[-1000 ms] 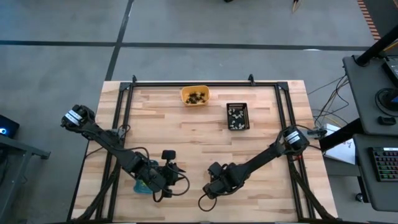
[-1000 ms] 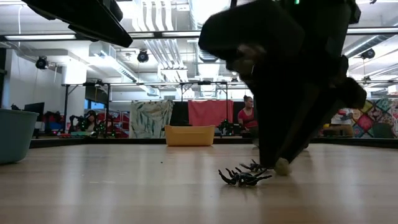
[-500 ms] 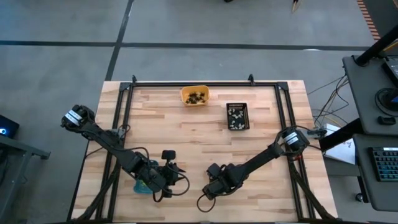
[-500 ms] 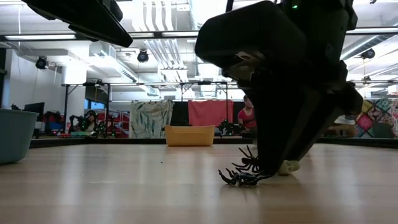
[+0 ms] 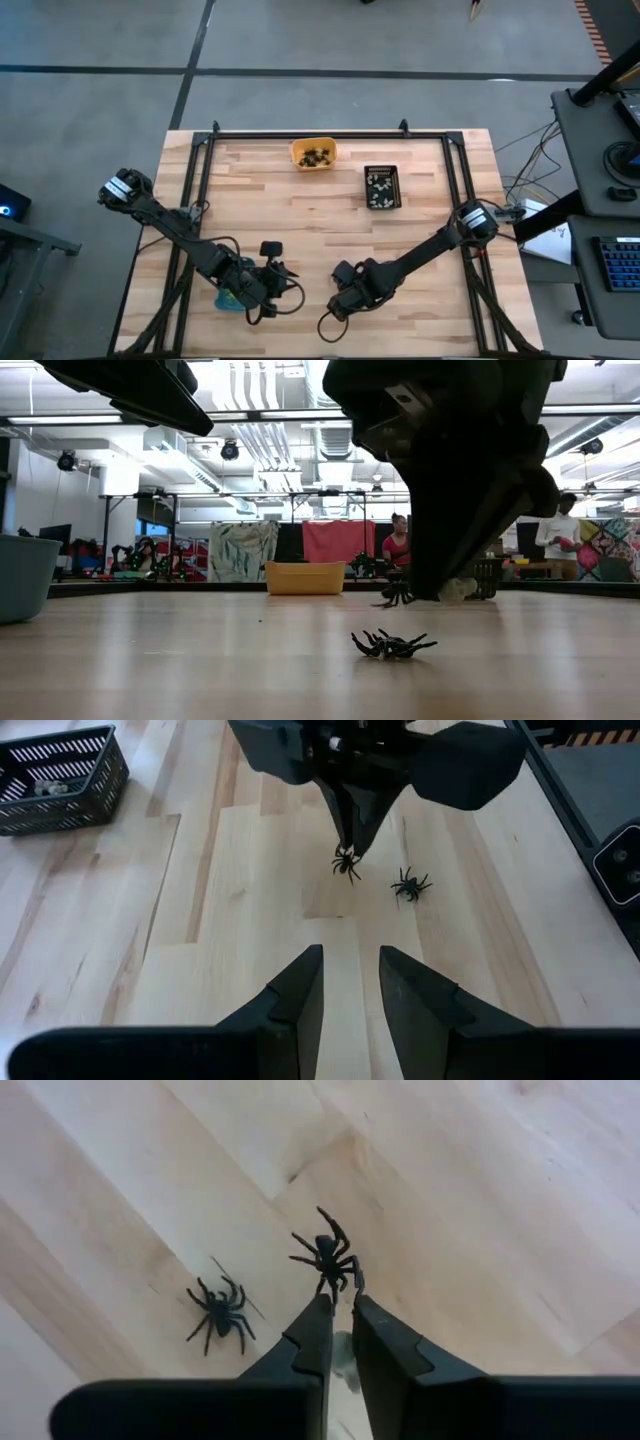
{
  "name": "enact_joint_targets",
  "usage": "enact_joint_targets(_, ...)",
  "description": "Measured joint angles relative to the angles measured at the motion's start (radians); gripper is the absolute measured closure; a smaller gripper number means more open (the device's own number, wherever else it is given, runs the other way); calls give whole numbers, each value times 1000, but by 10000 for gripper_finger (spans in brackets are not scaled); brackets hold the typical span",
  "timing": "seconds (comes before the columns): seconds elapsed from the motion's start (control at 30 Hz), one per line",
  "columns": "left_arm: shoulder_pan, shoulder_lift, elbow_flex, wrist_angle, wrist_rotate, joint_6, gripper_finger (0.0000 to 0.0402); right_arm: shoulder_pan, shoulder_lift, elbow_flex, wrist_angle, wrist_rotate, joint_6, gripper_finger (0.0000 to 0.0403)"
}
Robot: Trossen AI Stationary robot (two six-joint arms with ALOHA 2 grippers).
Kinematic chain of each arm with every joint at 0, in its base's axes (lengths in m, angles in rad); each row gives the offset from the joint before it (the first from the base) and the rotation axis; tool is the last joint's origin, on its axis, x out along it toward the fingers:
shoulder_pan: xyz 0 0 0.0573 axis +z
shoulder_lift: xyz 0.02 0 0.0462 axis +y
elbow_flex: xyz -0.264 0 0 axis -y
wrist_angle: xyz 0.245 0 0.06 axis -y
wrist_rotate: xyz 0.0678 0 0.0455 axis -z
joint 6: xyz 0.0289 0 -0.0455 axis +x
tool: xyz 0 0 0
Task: Sort Halloween decoration
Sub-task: Put the black spider toy into the yellow bin
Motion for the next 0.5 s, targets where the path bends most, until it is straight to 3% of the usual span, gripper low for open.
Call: enact_joint_targets(0.5, 0, 0, 0, 0, 0, 0, 318, -5, -7, 0, -2, 48, -85, 394)
